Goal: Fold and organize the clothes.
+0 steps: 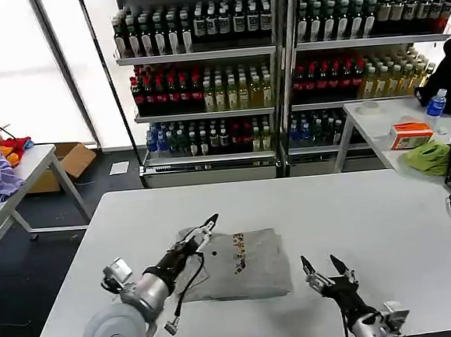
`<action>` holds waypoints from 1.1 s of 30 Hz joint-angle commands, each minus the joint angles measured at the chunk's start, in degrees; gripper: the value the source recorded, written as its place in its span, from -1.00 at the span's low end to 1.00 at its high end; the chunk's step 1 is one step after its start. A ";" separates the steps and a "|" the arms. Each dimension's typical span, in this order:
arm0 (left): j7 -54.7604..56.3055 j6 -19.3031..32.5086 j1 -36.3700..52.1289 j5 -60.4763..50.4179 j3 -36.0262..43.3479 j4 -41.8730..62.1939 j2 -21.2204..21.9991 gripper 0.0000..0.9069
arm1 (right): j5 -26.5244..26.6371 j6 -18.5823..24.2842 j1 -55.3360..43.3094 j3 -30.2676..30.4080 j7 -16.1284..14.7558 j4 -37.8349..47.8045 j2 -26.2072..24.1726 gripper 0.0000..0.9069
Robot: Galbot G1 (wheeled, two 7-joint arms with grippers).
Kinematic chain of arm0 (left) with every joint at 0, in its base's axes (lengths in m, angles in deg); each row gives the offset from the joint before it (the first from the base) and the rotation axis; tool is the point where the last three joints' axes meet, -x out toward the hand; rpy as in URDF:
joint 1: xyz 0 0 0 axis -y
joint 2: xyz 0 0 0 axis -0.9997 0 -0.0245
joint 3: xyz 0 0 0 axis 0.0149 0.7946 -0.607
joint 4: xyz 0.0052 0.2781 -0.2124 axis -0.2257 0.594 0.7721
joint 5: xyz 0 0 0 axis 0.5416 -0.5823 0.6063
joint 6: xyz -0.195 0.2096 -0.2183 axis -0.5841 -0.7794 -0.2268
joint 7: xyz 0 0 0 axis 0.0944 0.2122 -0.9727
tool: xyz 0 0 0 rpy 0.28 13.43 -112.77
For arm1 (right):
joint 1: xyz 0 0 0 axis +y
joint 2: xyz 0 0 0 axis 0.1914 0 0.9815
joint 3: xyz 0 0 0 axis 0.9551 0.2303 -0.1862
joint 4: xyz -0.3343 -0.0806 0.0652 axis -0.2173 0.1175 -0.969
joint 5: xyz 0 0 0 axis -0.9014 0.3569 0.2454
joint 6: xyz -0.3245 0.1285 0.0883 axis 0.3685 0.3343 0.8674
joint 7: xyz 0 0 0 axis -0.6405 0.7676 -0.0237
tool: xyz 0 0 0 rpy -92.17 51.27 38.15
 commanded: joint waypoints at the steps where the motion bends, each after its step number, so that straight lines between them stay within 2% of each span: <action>1: -11.11 5.20 -9.37 -13.61 -10.37 0.08 -1.29 1.00 | 4.01 -9.48 -19.34 13.30 6.39 11.37 -0.15 1.00; 2: -14.59 8.58 -10.12 -24.91 -10.37 1.23 -1.54 1.00 | 2.97 -10.61 -20.13 14.19 6.66 11.78 0.02 1.00; 3: -16.52 10.00 -10.46 -28.16 -10.48 2.15 -1.76 1.00 | 2.68 -11.53 -20.76 15.16 7.00 12.23 0.21 1.00; 6: -17.50 12.06 -10.72 -30.02 -11.35 2.51 -2.03 1.00 | 2.80 -14.89 -22.16 16.37 9.72 14.46 1.20 1.00; 7: -17.78 12.10 -10.91 -31.23 -11.64 2.49 -2.21 1.00 | 2.94 -15.06 -22.25 16.49 9.79 14.92 1.28 0.89; 8: -18.36 12.29 -11.25 -32.50 -12.10 2.50 -2.34 1.00 | 2.91 -15.41 -22.22 16.58 9.89 15.10 1.25 0.89; 9: -18.61 12.84 -11.47 -35.09 -12.28 2.68 -2.47 1.00 | 3.01 -15.93 -22.04 16.65 10.03 15.11 1.20 0.51; 10: -18.94 13.20 -11.71 -36.73 -12.45 3.13 -2.53 1.00 | 3.51 -16.10 -21.87 16.71 10.05 15.08 1.11 -0.27; 11: -19.43 14.45 -12.11 -40.21 -12.61 4.13 -2.63 1.00 | 3.75 -16.06 -21.70 16.79 10.40 15.07 1.08 -0.69; 12: -20.02 15.48 -12.39 -43.18 -12.69 4.79 -2.67 1.00 | 3.65 -15.84 -21.55 16.95 11.21 15.07 1.15 -1.00; 14: -20.15 16.29 -12.85 -47.29 -13.08 5.88 -2.57 1.00 | 4.48 -15.23 -21.01 16.81 11.27 14.40 1.13 -1.00; 23: -19.30 18.73 -13.72 -46.41 -14.11 8.61 -2.31 1.00 | 5.84 -13.57 -18.47 14.12 10.74 10.70 -0.01 -1.00; 29: -19.21 18.93 -13.25 -44.42 -13.51 9.69 -1.85 1.00 | 7.68 -13.36 -15.69 9.84 8.26 8.15 -4.33 -1.00; 33: -19.17 18.74 -13.07 -43.52 -13.34 10.19 -1.65 1.00 | 7.81 -13.23 -13.29 4.27 6.24 6.64 -7.84 -1.00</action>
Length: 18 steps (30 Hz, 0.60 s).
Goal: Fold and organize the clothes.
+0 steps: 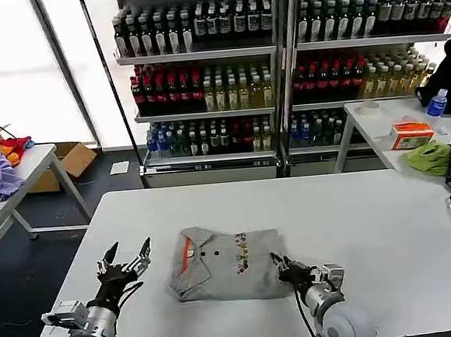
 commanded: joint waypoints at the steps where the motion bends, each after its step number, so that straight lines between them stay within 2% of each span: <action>1: -1.19 2.22 -0.59 -3.23 -0.57 2.66 0.13 1.00 | 1.33 -0.63 4.27 -9.79 -3.11 -3.10 -7.33 -1.00; 4: -1.17 2.29 -0.14 -3.01 -0.63 3.45 0.09 1.00 | 1.04 -1.30 6.64 -14.09 -4.07 -2.68 -10.10 -1.00; 9: -1.17 2.03 0.29 -2.54 -0.34 3.86 0.13 1.00 | -0.72 -1.18 7.54 -14.80 -3.13 -1.43 -11.62 -1.00; 10: -1.08 1.98 0.59 -2.63 -0.24 4.05 0.22 1.00 | -1.44 -1.38 7.52 -14.86 -3.25 -1.94 -11.19 -0.62; 11: -1.02 1.90 0.82 -2.66 -0.20 4.16 0.26 1.00 | -1.61 -1.45 7.57 -15.04 -3.20 -2.28 -10.89 1.00; 14: -1.06 1.71 0.88 -2.56 -0.38 3.69 0.20 1.00 | -1.51 -1.99 8.90 -17.69 -2.63 -3.99 -10.01 1.00; 18: -1.11 1.58 0.30 -1.91 -0.93 2.96 -0.13 1.00 | -2.06 -0.57 10.73 -20.28 -3.25 -4.39 -10.92 1.00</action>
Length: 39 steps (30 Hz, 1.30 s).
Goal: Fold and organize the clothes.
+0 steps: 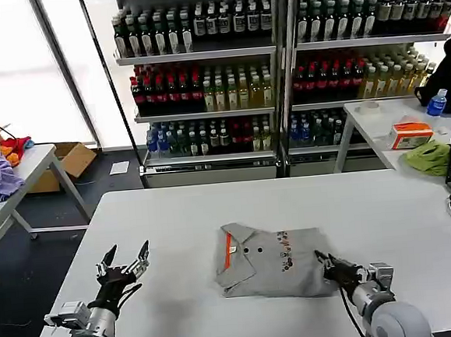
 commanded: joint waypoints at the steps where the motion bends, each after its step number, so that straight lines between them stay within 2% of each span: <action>1: -0.27 0.29 -0.65 0.29 -0.89 -0.25 -0.39 1.00 | -1.65 2.10 4.53 -8.90 -0.65 -1.68 -3.22 1.00; 4: -0.19 0.34 -0.88 0.65 -1.36 -0.18 -0.48 1.00 | -3.83 6.14 2.67 -9.58 0.00 -2.51 -2.61 1.00; 6: -0.09 0.32 -0.88 0.82 -1.60 -0.12 -0.48 1.00 | -4.50 7.14 0.85 -8.91 -0.12 -4.45 -1.82 1.00; 10: -0.07 0.19 -0.66 1.16 -1.52 -0.29 -0.47 1.00 | -8.79 7.90 -3.86 -2.78 -0.88 -7.34 0.82 1.00; 11: -0.07 0.01 -0.62 1.15 -1.46 -0.42 -0.43 1.00 | -12.06 7.27 -6.23 2.82 -0.24 -7.16 2.55 1.00; 12: -0.05 -0.08 -0.59 1.17 -1.40 -0.44 -0.42 1.00 | -13.54 6.90 -7.31 5.06 0.29 -6.82 3.22 1.00; 14: -0.02 -0.18 -0.58 1.15 -1.28 -0.63 -0.43 1.00 | -21.63 7.25 -9.70 13.26 1.37 -4.25 6.25 1.00; 15: 0.05 -0.27 -0.58 1.11 -1.27 -0.67 -0.43 1.00 | -24.39 7.43 -10.32 15.53 1.76 -2.87 7.34 1.00; 16: 0.10 -0.27 -0.60 1.11 -1.27 -0.68 -0.42 1.00 | -25.20 7.28 -10.83 16.70 2.06 -2.27 7.98 1.00; 18: 1.05 -0.40 -0.71 1.10 -1.36 -0.81 -0.32 1.00 | -25.58 4.06 -12.04 20.80 5.81 0.31 10.46 1.00; 23: 2.30 0.13 -2.13 2.29 -1.21 -1.14 0.53 1.00 | -26.96 2.06 -11.75 22.07 9.09 6.24 13.64 1.00; 27: 2.14 0.61 -2.75 2.74 -1.19 -0.41 0.92 1.00 | -27.58 0.12 -10.70 21.33 11.46 8.08 13.48 1.00; 33: 2.50 1.13 -2.53 3.80 -0.90 0.10 1.02 1.00 | -28.83 -3.56 -9.83 20.86 10.53 6.83 11.39 1.00; 39: 2.42 1.75 -2.85 3.98 -0.71 -0.47 0.91 1.00 | -28.02 0.18 -9.24 17.58 8.23 0.77 10.49 1.00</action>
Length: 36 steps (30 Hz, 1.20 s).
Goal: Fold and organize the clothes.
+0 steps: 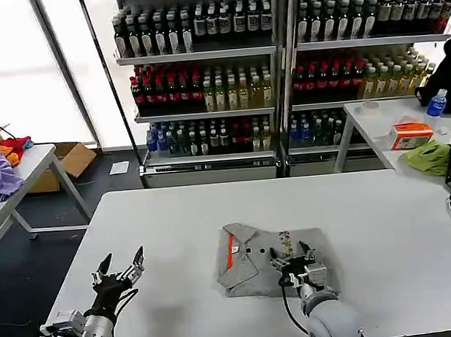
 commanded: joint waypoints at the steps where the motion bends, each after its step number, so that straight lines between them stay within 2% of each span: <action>1: 0.51 0.63 -0.47 0.80 -0.16 -0.15 -0.09 1.00 | -2.08 2.86 0.12 -0.11 -0.64 -4.34 -0.20 1.00; 2: 0.47 0.64 -0.52 1.03 -0.44 -0.30 -0.19 1.00 | -1.68 7.00 0.77 -2.07 -2.36 -6.50 -0.80 1.00; 4: 0.36 0.71 -0.70 1.26 -0.89 -0.66 -0.49 1.00 | -0.36 10.93 2.00 -5.28 -4.70 -9.07 -1.76 1.00; 5: 0.19 0.89 -1.02 1.24 -1.19 -0.95 -0.69 1.00 | 1.89 14.85 3.69 -9.36 -7.95 -10.64 -2.63 1.00; 6: 0.06 1.07 -1.12 1.13 -1.29 -1.04 -0.81 1.00 | 3.62 16.31 4.59 -11.50 -9.28 -11.16 -3.12 1.00; 8: -0.45 1.42 -1.46 1.18 -1.52 -1.30 -1.01 1.00 | 5.87 21.80 9.36 -21.64 -16.03 -11.50 -4.53 1.00; 9: -0.55 1.48 -1.51 1.18 -1.56 -1.43 -0.99 1.00 | 6.84 24.02 10.48 -23.51 -17.08 -11.02 -5.06 1.00; 11: -0.81 2.10 -1.70 0.91 -1.70 -1.84 -0.73 1.00 | 11.02 27.27 15.69 -31.39 -21.34 -9.92 -6.77 1.00; 13: -1.05 2.33 -1.78 0.50 -1.72 -2.17 -0.54 1.00 | 12.62 31.56 19.49 -35.88 -23.46 -8.83 -8.02 1.00; 14: -1.26 2.59 -1.91 0.24 -1.68 -2.23 -0.51 1.00 | 13.84 33.28 22.62 -40.73 -25.14 -7.83 -8.25 1.00; 15: -1.30 2.68 -1.96 0.02 -1.62 -2.16 -0.54 1.00 | 14.26 33.68 23.25 -41.71 -25.24 -7.52 -8.30 1.00; 17: -1.35 2.91 -2.04 -0.23 -1.51 -1.79 -0.76 1.00 | 16.86 34.86 26.10 -47.41 -28.54 -4.99 -8.15 1.00; 20: -1.39 2.90 -2.04 -0.33 -1.45 -1.48 -0.98 1.00 | 20.04 34.29 25.55 -49.52 -28.98 -3.19 -6.69 1.00; 23: -1.36 2.81 -1.89 -0.48 -1.33 -1.36 -1.07 1.00 | 21.89 32.52 24.66 -49.15 -29.61 -2.92 -5.33 1.00; 36: -1.69 2.49 -2.46 -0.35 -1.69 -2.49 -2.01 1.00 | 19.95 32.43 22.86 -46.25 -28.03 -1.63 -2.91 1.00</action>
